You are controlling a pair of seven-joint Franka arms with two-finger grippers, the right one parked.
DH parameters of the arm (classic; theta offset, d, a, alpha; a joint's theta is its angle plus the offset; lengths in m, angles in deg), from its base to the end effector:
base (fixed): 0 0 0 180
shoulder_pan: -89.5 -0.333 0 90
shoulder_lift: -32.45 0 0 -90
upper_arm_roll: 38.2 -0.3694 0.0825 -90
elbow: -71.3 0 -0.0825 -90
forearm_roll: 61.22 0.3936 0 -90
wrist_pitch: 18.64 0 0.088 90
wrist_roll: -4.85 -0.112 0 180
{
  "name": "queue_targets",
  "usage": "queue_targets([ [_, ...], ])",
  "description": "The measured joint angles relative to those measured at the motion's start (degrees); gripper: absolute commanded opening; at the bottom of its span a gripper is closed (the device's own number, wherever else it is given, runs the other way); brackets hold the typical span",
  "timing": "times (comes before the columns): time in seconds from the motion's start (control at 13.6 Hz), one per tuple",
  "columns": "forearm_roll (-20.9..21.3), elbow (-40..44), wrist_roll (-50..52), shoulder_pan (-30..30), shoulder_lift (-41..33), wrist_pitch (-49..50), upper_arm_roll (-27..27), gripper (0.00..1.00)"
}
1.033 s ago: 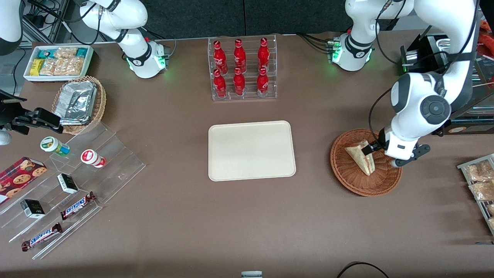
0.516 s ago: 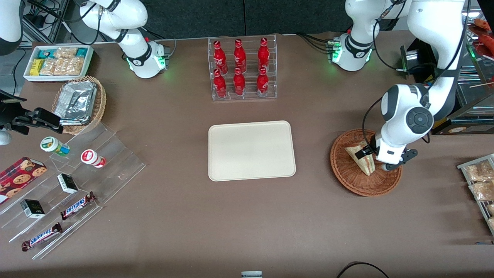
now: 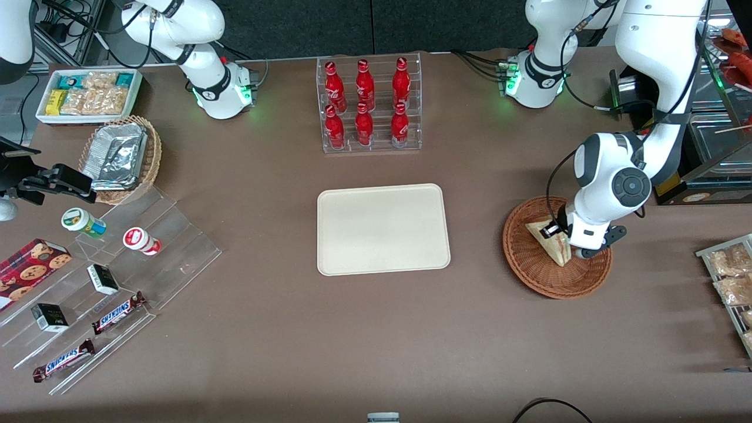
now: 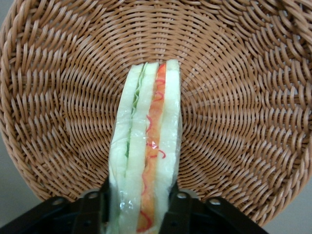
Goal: Place sandwich from basket to tray
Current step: 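Lower the left gripper and close it on the sandwich's edge, then lift the sandwich and carry it with the left gripper over the beige tray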
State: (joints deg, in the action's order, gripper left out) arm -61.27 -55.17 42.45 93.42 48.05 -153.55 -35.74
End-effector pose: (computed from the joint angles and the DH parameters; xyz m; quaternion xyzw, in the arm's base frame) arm 0.5558 -0.0618 0.2849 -0.9610 -0.2693 0.0601 0.0177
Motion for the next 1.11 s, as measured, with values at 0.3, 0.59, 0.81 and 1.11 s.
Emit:
queue_targets([
  [0.3, -0.02, 3.50, 4.11, 2.22, -0.08, 5.50, 0.08, 0.00],
  [0.59, -0.01, 14.54, 4.22, 5.37, -0.67, 19.26, 0.18, 0.00],
  [0.81, -0.02, 19.31, 4.41, 10.64, -0.86, 21.76, 0.29, 0.00],
  [1.11, -0.05, 21.62, 5.02, 18.83, 1.08, 21.01, 0.46, 0.00],
])
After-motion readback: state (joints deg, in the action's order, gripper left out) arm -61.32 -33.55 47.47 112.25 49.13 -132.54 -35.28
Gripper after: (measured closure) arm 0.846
